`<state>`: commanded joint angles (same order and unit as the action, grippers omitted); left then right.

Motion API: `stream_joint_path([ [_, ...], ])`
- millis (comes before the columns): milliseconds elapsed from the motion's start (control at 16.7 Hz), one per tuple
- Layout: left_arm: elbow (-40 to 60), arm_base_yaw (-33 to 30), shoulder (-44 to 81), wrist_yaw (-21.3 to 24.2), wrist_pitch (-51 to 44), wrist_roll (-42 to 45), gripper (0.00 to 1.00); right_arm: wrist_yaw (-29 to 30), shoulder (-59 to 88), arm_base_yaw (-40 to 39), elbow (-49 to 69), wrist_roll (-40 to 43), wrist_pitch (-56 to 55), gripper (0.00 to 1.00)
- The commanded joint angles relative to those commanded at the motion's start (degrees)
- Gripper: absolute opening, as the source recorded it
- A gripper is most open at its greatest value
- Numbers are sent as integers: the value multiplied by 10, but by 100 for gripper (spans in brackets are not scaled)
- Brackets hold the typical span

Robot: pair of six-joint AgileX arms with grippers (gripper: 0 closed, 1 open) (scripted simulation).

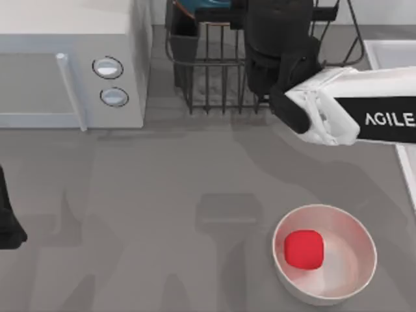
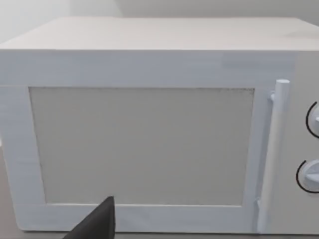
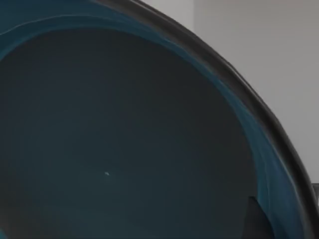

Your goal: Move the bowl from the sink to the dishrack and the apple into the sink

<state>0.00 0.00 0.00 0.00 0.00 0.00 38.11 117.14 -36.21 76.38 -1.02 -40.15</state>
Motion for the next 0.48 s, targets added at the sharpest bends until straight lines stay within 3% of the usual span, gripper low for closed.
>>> stream_joint_path([
  [480,0,0,0,0,0,0,100,0,0,0,0,0,0,60],
])
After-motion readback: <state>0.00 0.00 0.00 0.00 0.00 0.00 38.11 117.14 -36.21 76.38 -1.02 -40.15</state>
